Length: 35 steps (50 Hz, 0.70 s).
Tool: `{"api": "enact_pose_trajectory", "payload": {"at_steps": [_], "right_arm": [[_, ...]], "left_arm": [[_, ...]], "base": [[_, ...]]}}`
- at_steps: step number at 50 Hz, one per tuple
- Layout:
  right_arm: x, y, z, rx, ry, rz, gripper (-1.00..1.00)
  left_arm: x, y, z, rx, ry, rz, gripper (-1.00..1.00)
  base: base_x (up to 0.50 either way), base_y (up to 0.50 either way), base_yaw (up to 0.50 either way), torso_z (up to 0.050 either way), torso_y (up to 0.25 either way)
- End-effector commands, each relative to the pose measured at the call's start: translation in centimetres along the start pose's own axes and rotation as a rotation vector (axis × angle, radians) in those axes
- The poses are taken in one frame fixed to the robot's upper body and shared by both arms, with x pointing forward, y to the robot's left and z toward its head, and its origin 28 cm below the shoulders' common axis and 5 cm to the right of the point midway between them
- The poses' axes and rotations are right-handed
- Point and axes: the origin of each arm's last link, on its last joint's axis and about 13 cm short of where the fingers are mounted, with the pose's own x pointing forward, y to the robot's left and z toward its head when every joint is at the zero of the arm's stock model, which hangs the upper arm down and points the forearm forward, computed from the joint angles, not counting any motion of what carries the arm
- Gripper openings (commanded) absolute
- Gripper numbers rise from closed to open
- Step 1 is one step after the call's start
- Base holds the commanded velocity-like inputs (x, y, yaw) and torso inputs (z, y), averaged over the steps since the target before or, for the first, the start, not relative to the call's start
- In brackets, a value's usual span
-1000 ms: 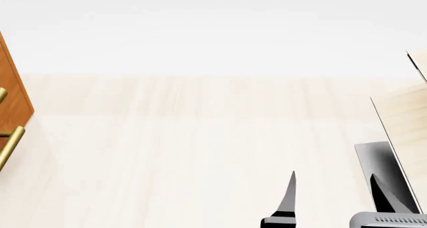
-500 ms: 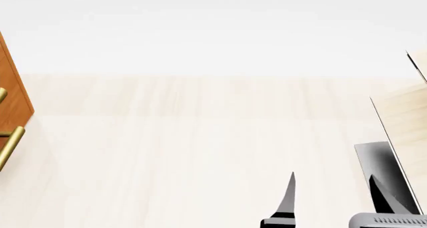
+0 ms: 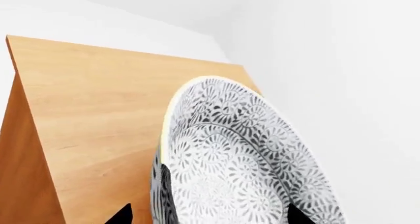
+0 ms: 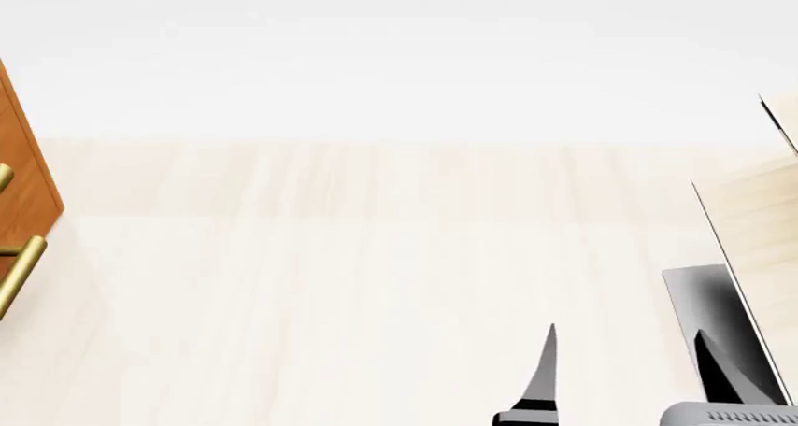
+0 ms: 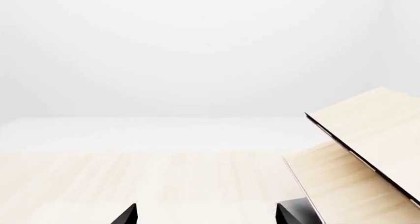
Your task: Close the top drawer of the cabinet and put the bowl on top of it.
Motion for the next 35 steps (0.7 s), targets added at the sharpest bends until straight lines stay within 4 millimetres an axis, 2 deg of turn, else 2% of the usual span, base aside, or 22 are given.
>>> {"api": "enact_pose_trajectory", "payload": {"at_steps": [1, 11, 23, 35], "right_arm": [[0.1, 0.1, -0.1, 0.003, -0.001, 0.007, 1.0], [0.2, 0.2, -0.2, 0.002, 0.001, 0.012, 1.0], [0.4, 0.4, -0.4, 0.002, 0.006, 0.019, 1.0], [0.5, 0.4, -0.6, 0.005, 0.01, 0.02, 1.0]], "left_arm": [[-1.6, -0.6, 0.7, 0.001, 0.01, -0.033, 1.0], [-2.3, 1.0, 1.3, -0.023, -0.017, -0.013, 1.0], [-5.2, 2.8, 1.1, -0.03, -0.016, -0.098, 1.0], [-8.6, 4.2, 0.6, 0.061, -0.064, -0.225, 1.0]], "base": [[0.0, 0.0, 0.0, 0.0, 0.0], [0.0, 0.0, 0.0, 0.0, 0.0], [0.0, 0.0, 0.0, 0.0, 0.0], [0.0, 0.0, 0.0, 0.0, 0.0]]}}
